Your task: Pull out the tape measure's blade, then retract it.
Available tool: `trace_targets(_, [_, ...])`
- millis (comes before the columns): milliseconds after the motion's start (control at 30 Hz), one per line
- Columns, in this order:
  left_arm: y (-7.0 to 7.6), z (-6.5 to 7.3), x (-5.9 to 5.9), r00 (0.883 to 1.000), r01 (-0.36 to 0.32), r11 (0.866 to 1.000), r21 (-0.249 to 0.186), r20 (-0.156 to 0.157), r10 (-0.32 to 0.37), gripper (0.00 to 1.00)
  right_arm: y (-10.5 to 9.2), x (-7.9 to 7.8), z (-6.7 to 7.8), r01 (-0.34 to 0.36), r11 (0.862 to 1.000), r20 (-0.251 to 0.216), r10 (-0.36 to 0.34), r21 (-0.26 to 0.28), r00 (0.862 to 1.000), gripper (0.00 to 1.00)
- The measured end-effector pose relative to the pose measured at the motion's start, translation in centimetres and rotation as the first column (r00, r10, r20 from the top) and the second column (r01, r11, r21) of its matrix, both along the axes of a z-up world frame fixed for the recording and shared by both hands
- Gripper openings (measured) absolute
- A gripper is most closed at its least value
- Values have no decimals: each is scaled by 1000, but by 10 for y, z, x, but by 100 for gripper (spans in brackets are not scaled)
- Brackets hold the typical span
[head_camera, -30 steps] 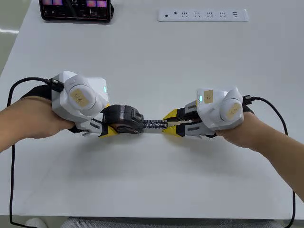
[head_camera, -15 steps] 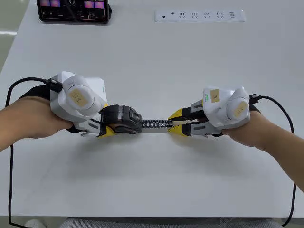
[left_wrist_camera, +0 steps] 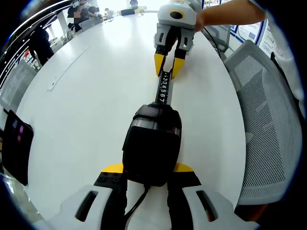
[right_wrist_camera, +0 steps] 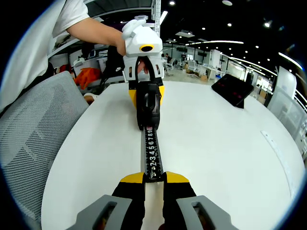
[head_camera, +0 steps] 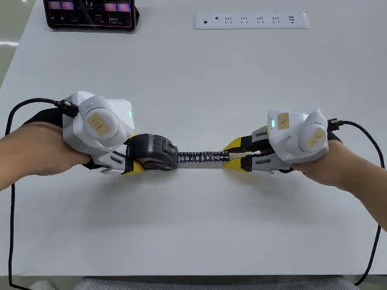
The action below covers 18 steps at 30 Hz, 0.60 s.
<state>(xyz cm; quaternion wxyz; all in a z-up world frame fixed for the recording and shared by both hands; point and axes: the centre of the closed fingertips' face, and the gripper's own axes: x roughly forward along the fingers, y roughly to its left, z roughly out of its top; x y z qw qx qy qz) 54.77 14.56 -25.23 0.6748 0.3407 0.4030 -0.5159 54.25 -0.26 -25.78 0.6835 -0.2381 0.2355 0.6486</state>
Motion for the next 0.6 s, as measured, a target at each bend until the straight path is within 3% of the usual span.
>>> trace_targets(600, [0, -1, 1, 1000, 1, 1000, 5, -1, -1, 27, -30, 2, 0, 22, 999, 8, -21, -36, 1000, 10])
